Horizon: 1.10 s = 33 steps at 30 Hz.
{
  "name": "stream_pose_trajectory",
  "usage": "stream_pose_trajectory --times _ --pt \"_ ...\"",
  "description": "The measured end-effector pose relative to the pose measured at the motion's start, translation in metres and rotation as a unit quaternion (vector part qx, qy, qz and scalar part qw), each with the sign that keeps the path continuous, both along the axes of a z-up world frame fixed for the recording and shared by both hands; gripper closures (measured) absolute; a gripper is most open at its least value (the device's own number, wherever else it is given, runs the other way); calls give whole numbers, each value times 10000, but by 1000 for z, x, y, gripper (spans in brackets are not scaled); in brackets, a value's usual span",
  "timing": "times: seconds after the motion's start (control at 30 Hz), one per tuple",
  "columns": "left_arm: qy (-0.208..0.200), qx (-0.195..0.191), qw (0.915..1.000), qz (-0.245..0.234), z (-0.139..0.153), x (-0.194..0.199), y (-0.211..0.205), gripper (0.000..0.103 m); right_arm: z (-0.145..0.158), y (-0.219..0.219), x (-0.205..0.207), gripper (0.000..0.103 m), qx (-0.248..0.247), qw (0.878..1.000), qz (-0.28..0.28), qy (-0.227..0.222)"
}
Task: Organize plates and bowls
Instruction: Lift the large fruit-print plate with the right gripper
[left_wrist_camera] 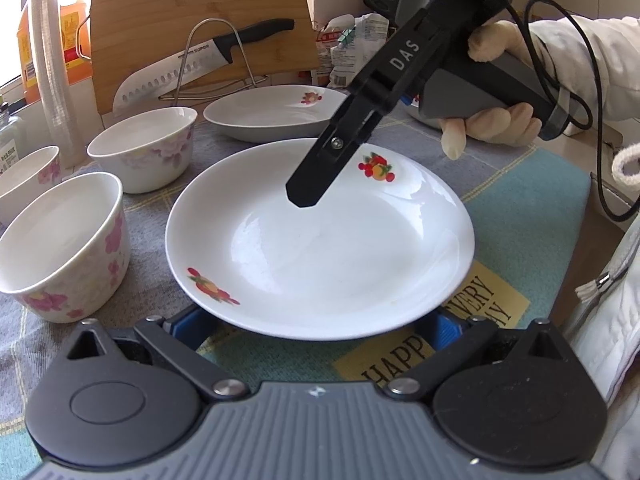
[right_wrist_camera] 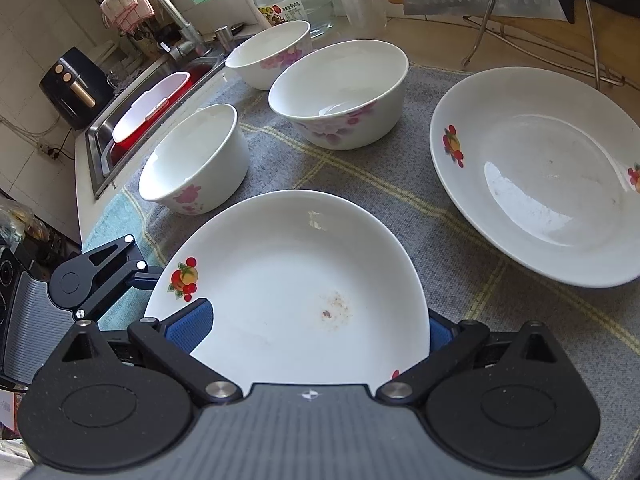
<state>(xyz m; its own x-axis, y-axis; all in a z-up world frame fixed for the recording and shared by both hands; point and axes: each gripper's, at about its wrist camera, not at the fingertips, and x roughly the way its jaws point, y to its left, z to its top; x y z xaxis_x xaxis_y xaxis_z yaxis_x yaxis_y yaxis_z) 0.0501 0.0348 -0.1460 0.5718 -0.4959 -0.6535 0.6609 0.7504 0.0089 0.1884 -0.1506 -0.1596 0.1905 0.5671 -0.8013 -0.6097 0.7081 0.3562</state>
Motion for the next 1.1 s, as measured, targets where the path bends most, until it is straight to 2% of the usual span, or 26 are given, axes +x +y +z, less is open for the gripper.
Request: stream_pose_trajectory --times 0.2,1.1 --pt "18 19 10000 -65 0 2 -1 0 1 -2 3 0 7 9999 19 166" --pt "110 99 9999 -72 2 4 -3 1 2 0 2 0 -31 9998 33 188"
